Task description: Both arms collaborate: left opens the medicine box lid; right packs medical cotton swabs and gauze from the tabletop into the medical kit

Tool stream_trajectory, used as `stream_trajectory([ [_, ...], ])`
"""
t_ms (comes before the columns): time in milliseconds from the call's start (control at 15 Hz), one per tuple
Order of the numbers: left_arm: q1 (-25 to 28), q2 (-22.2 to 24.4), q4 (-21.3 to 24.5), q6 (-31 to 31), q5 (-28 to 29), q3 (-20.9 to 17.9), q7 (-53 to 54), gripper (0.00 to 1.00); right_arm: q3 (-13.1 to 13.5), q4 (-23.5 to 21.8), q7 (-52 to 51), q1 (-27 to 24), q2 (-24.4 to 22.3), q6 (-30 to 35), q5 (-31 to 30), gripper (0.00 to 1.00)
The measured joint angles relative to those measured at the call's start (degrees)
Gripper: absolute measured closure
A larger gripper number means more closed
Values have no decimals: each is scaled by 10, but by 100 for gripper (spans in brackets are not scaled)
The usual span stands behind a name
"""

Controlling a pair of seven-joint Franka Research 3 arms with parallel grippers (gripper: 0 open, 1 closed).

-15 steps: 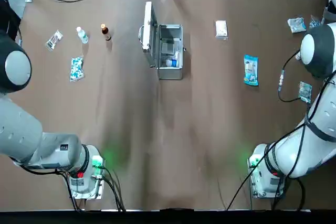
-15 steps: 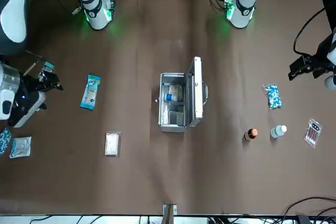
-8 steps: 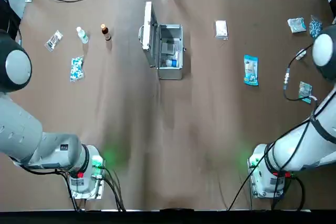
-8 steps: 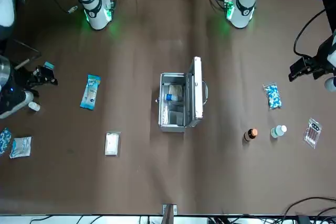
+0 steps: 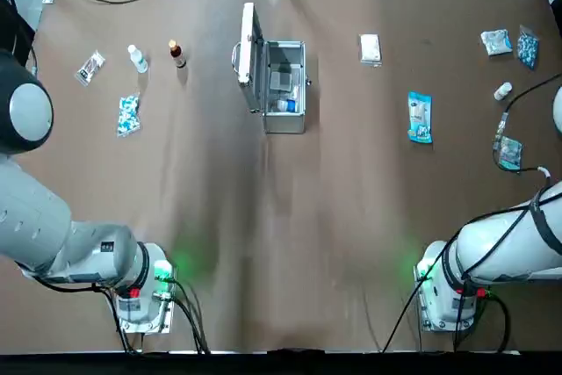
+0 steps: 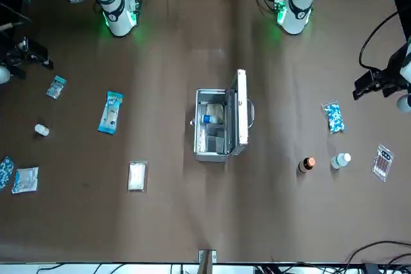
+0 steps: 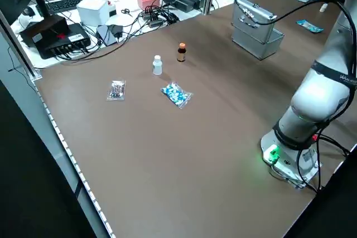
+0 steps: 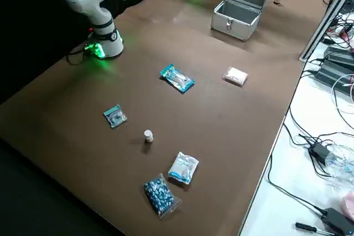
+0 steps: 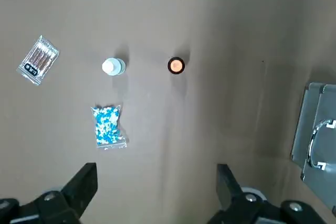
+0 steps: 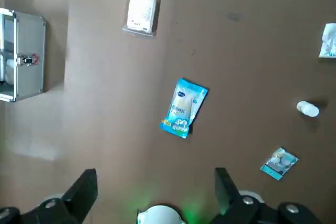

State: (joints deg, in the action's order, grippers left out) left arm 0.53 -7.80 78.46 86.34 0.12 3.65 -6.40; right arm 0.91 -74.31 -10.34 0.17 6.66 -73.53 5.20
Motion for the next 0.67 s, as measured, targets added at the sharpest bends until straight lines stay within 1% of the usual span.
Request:
stream_trajectory([
  [133,0,0,-1,0,0,-1,-1,0,1,-12,5,-1,-5,-11,-2,2],
  [267,0,0,-1,0,0,-2,-1,0,1,-38,8,-1,-8,-39,-9,1],
  [467,0,0,-1,1,0,-2,-1,0,1,-105,8,-2,-13,-102,-13,1],
  [600,0,0,-1,1,0,-2,-2,0,1,-145,12,-2,-13,-132,-22,1],
  [667,0,0,-1,1,0,-2,-2,0,0,-179,48,-2,-13,-168,-28,1],
])
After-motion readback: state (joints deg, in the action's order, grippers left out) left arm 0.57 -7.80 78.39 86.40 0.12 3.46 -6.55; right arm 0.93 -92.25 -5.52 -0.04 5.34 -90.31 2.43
